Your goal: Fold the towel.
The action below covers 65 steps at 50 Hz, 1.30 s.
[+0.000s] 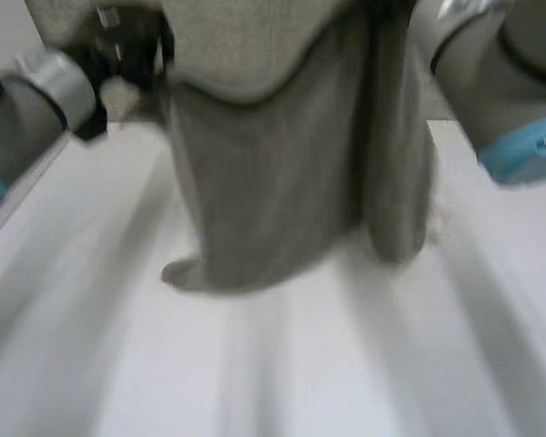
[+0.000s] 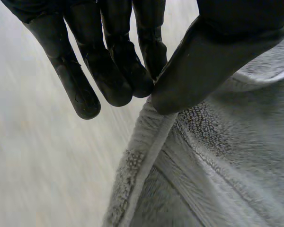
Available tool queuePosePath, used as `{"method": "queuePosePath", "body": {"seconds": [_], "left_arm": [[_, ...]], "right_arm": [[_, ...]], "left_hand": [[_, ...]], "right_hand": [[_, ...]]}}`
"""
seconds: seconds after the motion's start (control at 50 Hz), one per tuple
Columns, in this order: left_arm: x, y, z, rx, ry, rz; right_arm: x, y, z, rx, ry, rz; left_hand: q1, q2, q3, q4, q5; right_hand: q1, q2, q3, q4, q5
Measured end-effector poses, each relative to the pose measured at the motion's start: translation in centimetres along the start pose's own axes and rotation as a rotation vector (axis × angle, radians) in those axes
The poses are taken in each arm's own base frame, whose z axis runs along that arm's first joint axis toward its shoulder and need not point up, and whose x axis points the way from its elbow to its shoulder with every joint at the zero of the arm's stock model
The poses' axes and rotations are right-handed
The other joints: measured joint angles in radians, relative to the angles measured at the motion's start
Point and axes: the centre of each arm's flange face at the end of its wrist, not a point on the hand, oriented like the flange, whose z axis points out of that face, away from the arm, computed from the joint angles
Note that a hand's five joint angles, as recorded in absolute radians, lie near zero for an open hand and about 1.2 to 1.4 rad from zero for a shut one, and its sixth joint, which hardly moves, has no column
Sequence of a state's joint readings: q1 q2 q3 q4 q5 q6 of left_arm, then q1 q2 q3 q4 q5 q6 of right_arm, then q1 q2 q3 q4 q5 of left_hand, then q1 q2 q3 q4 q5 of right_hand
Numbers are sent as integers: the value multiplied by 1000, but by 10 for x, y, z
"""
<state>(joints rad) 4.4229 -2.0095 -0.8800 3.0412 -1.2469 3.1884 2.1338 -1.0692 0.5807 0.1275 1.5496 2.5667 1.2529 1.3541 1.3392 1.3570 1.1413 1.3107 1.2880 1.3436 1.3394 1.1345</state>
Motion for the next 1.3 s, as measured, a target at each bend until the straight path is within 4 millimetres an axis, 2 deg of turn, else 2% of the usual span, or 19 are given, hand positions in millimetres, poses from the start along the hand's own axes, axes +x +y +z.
{"method": "queuePosePath", "body": {"seconds": [0.08, 0.14, 0.2, 0.24, 0.26, 0.34, 0.38, 0.42, 0.48, 0.54, 0.66, 0.74, 0.78, 0.88, 0.94, 1.0, 1.18, 1.3], "left_arm": [[-4, -56, 4, 230, -4, -12], [-9, -79, 1, 323, -1, -59], [-17, -80, -1, 336, -7, -108], [-23, -71, -1, 308, -19, -135], [-27, -59, -1, 272, -29, -151], [-37, 3, -4, 84, -64, -180], [-37, 28, -8, 6, -68, -177], [-35, 66, -19, -116, -64, -150], [-31, 103, -35, -237, -48, -106], [-22, 141, -60, -374, -10, -37], [-5, 180, -101, -539, 58, 60], [-3, 187, -114, -579, 64, 73], [-3, 187, -119, -588, 60, 73], [-3, 186, -123, -590, 51, 66], [-3, 185, -123, -589, 49, 62], [-3, 186, -124, -591, 47, 59], [-3, 187, -125, -600, 47, 54], [-4, 185, -127, -601, 42, 53]], "right_arm": [[26, -35, 7, 179, 88, 150], [24, -33, 4, 168, 34, 175], [11, -18, -2, 80, -62, 150], [-1, -5, -8, 2, -130, 115], [-10, 5, -12, -52, -176, 87], [-42, 46, -38, -261, -359, -27], [-52, 61, -48, -323, -415, -58], [-65, 81, -63, -401, -483, -83], [-76, 100, -79, -465, -537, -94], [-89, 121, -102, -525, -587, -102], [-104, 140, -139, -561, -630, -117], [-108, 143, -154, -564, -638, -115], [-109, 144, -160, -563, -639, -113], [-108, 142, -166, -551, -630, -109], [-106, 139, -165, -540, -617, -110], [-102, 135, -162, -523, -601, -112], [-97, 123, -148, -456, -586, -119], [-101, 121, -134, -394, -617, -108]], "left_hand": [[0, 0, 0, 0, 0], [0, 0, 0, 0, 0], [0, 0, 0, 0, 1], [0, 0, 0, 0, 4], [0, 0, 0, 0, 4], [0, 0, 0, 0, 4], [0, 0, 0, 0, 4], [0, 0, 0, 0, 4], [0, 0, 0, 0, 4], [0, 0, 0, 0, 4], [0, 0, 0, 0, 4], [0, 0, 0, 0, 4], [0, 0, 0, 0, 5], [0, 3, 0, 0, 9], [0, 3, 1, 0, 9], [0, 3, 3, 0, 9], [0, 3, 3, 0, 9], [0, 3, 3, 0, 9]], "right_hand": [[0, 0, 1, 0, 0], [0, 0, 1, 0, 0], [0, 0, 1, 0, 0], [0, 0, 1, 0, 0], [0, 0, 2, 0, 0], [0, 0, 2, 0, 0], [0, 0, 2, 0, 0], [0, 0, 2, 0, 0], [0, 0, 2, 0, 0], [0, 0, 2, 0, 0], [0, 0, 2, 0, 0], [0, 0, 2, 0, 0], [-116, -110, -133, -124, -112], [-855, -848, -870, -861, -870], [-993, -991, -1045, -1036, -1038], [-1062, -1047, -1102, -1091, -1071], [-1077, -1049, -1104, -1093, -1071], [-1078, -1049, -1104, -1093, -1071]]}}
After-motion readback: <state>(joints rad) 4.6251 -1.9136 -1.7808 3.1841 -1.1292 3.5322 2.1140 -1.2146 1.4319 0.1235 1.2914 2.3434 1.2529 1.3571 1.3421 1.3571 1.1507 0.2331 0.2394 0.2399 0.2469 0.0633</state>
